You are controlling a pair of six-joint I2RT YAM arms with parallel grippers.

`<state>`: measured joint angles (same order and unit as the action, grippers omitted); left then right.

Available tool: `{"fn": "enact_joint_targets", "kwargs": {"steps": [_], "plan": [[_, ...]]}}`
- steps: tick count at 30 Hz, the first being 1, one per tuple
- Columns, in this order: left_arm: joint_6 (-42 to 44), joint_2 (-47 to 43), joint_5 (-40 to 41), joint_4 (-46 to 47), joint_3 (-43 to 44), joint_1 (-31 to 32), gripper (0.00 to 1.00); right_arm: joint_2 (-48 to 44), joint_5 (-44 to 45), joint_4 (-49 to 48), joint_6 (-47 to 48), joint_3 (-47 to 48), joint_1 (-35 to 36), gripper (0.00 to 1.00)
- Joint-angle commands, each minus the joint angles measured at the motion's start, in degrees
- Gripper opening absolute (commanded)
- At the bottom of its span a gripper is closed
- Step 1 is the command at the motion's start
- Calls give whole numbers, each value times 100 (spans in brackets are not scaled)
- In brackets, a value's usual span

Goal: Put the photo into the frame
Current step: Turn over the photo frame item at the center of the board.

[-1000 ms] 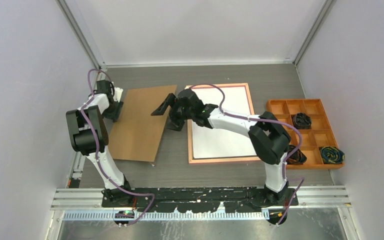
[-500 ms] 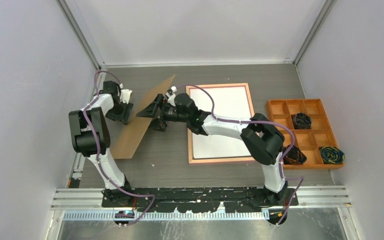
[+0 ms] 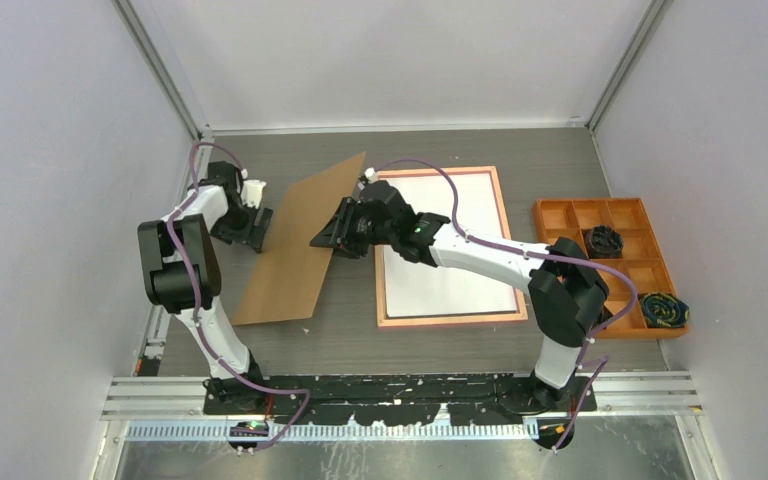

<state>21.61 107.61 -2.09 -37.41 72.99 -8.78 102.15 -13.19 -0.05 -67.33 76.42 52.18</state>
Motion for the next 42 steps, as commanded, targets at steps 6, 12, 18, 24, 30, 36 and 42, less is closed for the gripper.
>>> {"fn": "enact_joint_targets", "kwargs": {"steps": [6, 12, 18, 24, 30, 36, 42], "plan": [[474, -1387, -2140, -912, 545, 130, 91, -120, 523, 1351, 644, 921, -164, 14], [1585, -3192, -4565, -1262, 385, 120, 98, 278, 235, 1523, 122, 1710, -748, 1], [2379, -4120, -4637, -2002, 544, 633, 100, 706, -77, 1511, -1086, 2395, -1219, 1], [3435, -4844, -3931, -2327, 110, 1133, 100, 558, 7, 1512, -1845, 2487, -1239, 1], [3536, -5265, -3286, -1688, -168, 1423, 100, 349, -60, 1213, -2410, 2203, -1152, 1], [4390, -5461, -2397, -1744, -340, 2155, 96, 202, -199, 721, -2837, 1946, -965, 1], [4693, -5555, -1658, -1230, -461, 2550, 71, 126, -500, 382, -3094, 1803, -877, 1]]}}
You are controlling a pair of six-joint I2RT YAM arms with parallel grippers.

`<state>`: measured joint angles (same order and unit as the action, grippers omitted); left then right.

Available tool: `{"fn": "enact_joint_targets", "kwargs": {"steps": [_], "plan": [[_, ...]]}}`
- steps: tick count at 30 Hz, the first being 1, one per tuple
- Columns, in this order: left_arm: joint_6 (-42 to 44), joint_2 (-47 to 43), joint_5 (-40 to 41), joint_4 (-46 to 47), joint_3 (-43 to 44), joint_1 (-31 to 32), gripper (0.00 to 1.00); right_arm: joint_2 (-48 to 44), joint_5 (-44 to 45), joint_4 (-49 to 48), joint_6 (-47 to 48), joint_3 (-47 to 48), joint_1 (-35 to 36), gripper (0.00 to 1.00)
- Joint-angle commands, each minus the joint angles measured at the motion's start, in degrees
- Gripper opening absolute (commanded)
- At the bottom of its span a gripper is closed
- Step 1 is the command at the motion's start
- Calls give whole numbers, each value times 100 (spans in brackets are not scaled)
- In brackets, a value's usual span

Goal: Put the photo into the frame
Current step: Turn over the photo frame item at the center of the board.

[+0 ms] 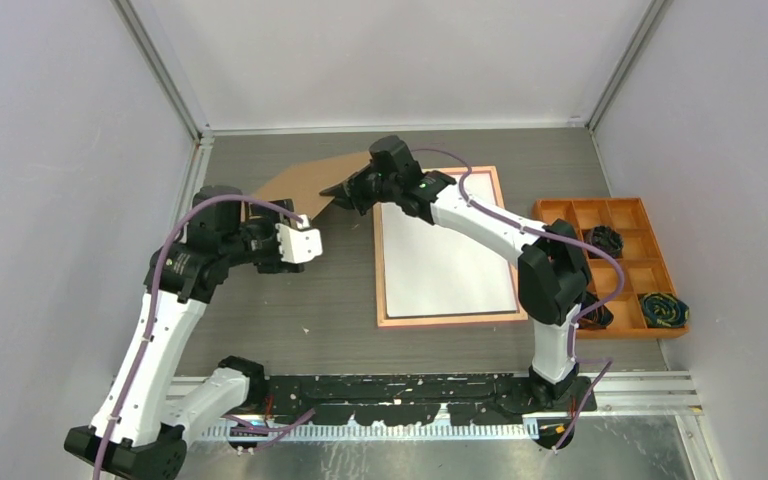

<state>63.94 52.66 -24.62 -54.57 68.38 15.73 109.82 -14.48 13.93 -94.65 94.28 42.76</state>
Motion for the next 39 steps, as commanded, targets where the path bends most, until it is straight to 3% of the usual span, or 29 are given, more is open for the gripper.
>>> {"fn": "enact_joint_targets", "kwargs": {"steps": [1, 4, 6, 10, 13, 15, 16, 18, 20, 26, 29, 39], "plan": [[514, -43, 661, 498, 9, 124, 65, -697, -386, -1050, -396, -48, 77, 1], [582, -24, 975, 734, 2, 189, 46, -884, -385, -1065, -354, -193, 86, 2], [611, -56, 1046, 888, -9, 210, 34, -975, -443, -1059, -244, -282, 87, 10], [777, -185, 1105, 1211, -97, 229, 2, -1059, -913, -1063, 273, -395, 65, 51], [658, -225, 1122, 1399, -48, 229, 0, -1297, -1158, -451, 1327, -424, -42, 74], [533, -147, 1156, 1175, 144, 229, 0, -1538, -1090, 348, 2584, -226, -255, 97], [544, -40, 1146, 876, 329, 229, 0, -1613, -1060, 862, 3376, 34, -393, 100], [431, 214, 1033, 145, 843, 229, 0, -1844, -826, 1752, 4851, 507, -523, 100], [346, 450, 771, -483, 1324, 229, 0, -2266, -477, 1970, 6357, 482, -496, 100], [402, 398, -80, -945, 1851, 229, 0, -3835, -741, 292, 9277, -1599, -439, 100], [586, 360, -363, -1266, 2038, 229, 0, -4009, -1001, 203, 10057, -1857, -369, 100], [980, 192, -605, -1654, 2196, 229, 0, -2998, -1568, 1300, 11423, -768, 246, 97]]}}
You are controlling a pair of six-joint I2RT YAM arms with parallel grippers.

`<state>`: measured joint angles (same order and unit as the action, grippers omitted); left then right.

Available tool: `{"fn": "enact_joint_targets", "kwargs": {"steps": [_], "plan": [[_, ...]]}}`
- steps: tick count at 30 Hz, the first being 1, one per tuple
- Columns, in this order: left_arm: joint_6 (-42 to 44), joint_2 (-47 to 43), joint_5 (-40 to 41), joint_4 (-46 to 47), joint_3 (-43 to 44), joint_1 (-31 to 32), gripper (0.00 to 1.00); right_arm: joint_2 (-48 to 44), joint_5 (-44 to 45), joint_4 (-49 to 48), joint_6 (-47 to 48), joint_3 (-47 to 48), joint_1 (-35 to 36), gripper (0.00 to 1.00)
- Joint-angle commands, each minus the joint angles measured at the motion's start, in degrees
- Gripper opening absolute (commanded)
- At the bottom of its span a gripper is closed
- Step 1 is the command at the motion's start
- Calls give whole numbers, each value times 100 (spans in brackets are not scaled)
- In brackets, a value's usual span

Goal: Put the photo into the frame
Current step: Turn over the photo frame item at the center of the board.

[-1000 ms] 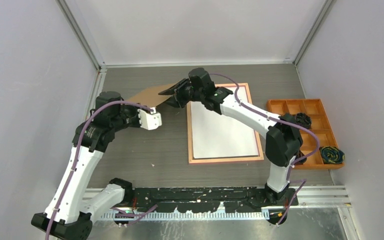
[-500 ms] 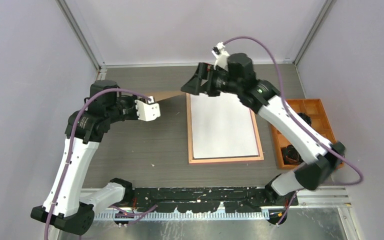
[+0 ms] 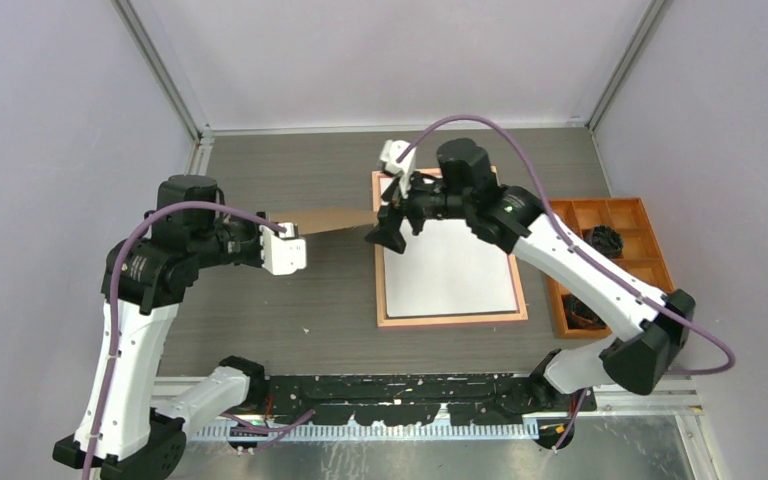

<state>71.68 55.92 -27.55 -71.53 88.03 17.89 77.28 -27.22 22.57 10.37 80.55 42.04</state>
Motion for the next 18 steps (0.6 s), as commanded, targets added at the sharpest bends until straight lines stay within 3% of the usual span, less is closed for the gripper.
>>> {"fn": "enact_joint_targets", "kwargs": {"steps": [1, 12, 18], "plan": [[206, -137, -308, 32, 238, 13, 0, 326, -289, 500, 997, 648, 399, 95], [442, -268, -318, 72, 65, 13, 0, 939, 682, 118, 1675, 624, 921, 70], [576, -235, -297, 83, 40, 13, 0, 1149, 1358, -146, 1945, 590, 1137, 40]]}}
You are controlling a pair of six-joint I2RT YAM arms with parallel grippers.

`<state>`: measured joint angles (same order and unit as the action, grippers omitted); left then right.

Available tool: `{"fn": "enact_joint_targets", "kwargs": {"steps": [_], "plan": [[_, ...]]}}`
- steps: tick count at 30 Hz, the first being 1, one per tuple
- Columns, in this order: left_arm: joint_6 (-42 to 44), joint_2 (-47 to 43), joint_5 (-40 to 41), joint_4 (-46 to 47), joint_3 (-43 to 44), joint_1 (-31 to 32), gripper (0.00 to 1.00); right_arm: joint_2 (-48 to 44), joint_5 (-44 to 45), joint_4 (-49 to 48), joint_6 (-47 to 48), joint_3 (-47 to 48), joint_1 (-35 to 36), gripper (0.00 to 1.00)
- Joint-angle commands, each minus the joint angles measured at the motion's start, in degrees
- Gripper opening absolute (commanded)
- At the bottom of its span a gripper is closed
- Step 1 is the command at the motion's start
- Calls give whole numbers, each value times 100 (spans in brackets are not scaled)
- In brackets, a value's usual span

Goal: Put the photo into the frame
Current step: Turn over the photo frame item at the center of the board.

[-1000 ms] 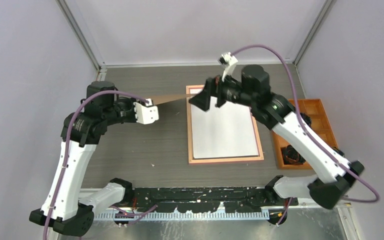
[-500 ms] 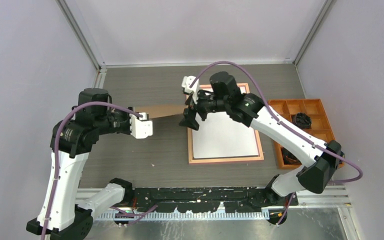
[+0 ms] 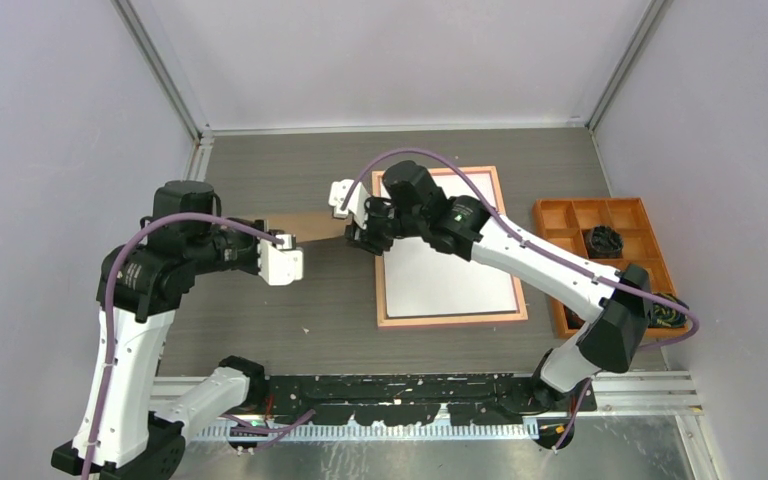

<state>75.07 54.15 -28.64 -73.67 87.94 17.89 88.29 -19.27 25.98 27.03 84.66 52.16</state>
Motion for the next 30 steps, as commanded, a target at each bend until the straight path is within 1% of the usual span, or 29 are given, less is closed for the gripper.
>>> {"fn": "enact_joint_targets", "kwargs": {"steps": [1, 4, 5, 6, 7, 11, 13, 14, 15, 17, 20, 21, 22, 24, 27, 30], "plan": [[232, -54, -181, 335, 34, 13, 0, 42, 634, -609, 269, 137, 135, 33], [21, -77, -153, 705, -86, 13, 0, -9, 780, -941, 211, 0, 149, 10], [-161, -98, -97, 972, -160, 13, 9, -34, 868, -1073, 132, -44, 153, 3], [-450, -137, -11, 1293, -242, 13, 31, -71, 945, -1250, 25, -123, 154, 1], [-724, -158, 82, 1668, -347, 13, 45, -114, 1000, -1435, -91, -173, 150, 1], [-1888, -139, 551, 3009, -521, 13, 68, -253, 1415, -2067, -666, -393, 139, 1], [-2414, 19, 770, 3303, -351, 13, 75, -247, 1532, -2137, -1071, -310, 71, 1], [-2711, 123, 903, 3369, -209, 13, 89, -212, 1564, -2094, -1417, -219, 13, 1], [-2975, 231, 1100, 3411, -62, 13, 98, -170, 1566, -2021, -1755, -76, -69, 1], [-3442, 416, 1324, 3432, 196, 13, 100, -45, 1333, -1729, -2600, 310, -397, 1], [-3765, 493, 1511, 3567, 236, 6, 100, 163, 150, -1407, -4060, 777, -1205, 1], [-3801, 466, 1526, 3648, 161, 4, 100, 204, -375, -1395, -4418, 825, -1459, 1], [-3829, 434, 1563, 3718, 34, 4, 100, 224, -691, -1376, -4674, 839, -1667, 1], [-3905, 388, 1614, 3788, -109, 0, 100, 197, -1049, -1227, -5001, 820, -2027, 1], [-4035, 392, 1638, 3788, -238, -21, 100, 134, -1588, -787, -5232, 824, -2464, 1], [-4172, 460, 1618, 3784, -346, -30, 100, -135, -1918, -669, -5444, 543, -2923, 1]]}}
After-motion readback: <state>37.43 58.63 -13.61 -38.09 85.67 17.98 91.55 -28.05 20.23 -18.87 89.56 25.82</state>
